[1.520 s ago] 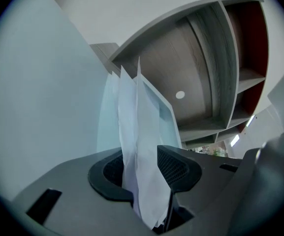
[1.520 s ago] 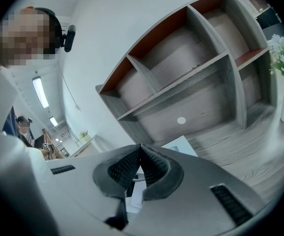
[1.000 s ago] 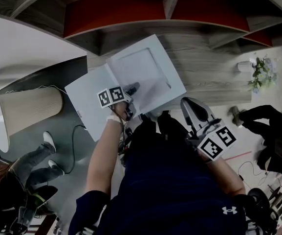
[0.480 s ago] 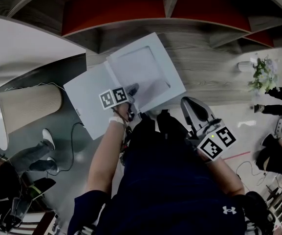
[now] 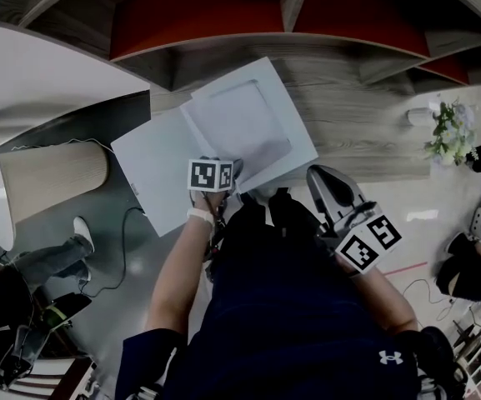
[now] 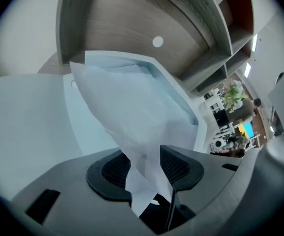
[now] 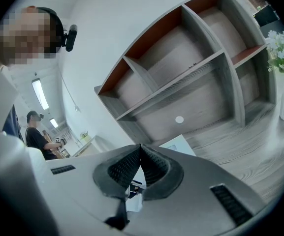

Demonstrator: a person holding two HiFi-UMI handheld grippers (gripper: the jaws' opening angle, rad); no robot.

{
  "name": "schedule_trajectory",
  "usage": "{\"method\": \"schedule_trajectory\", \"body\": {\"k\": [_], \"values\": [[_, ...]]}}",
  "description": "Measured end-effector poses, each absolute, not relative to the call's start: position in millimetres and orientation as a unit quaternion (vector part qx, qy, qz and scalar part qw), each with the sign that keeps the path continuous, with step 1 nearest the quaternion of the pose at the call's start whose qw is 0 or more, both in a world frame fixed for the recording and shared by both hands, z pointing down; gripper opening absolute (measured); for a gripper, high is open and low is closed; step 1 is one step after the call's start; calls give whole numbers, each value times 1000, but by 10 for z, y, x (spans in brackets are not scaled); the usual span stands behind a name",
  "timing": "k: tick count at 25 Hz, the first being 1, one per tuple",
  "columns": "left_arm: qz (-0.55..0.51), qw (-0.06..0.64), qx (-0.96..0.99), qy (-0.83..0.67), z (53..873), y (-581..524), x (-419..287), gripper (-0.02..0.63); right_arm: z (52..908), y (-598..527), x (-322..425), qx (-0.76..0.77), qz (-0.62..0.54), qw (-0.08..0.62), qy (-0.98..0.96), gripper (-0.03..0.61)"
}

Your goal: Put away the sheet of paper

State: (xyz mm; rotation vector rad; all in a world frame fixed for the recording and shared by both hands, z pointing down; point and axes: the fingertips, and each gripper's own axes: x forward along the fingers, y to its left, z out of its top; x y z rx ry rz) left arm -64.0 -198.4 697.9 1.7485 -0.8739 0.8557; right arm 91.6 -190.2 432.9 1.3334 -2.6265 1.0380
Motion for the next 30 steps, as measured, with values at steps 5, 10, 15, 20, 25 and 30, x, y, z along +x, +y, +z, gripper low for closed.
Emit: {"method": "schedule_trajectory", "body": {"k": [5, 10, 15, 20, 25, 30], "values": [[335, 504, 713, -355, 7032, -2095, -533, 196, 4315, -1885, 926, 425, 330, 11, -843, 6], [331, 516, 706, -355, 7057, -2042, -561, 198, 4283, -1879, 970, 428, 327, 8, -842, 6], [304, 483, 713, -407, 6842, -2064, -876, 212, 4193, -1917, 912, 421, 311, 4, -852, 6], [218, 424, 749, -460, 6181, -2188, -1262, 172, 4081, -1980, 790, 409, 293, 6, -864, 6], [119, 343, 795, -486, 5190, -2193, -1444, 71, 3901, -2044, 650, 400, 251, 18, -881, 6], [43, 180, 842, -506, 3938, -2118, -1379, 32, 3569, -2137, 550, 393, 198, 9, -898, 6]]}}
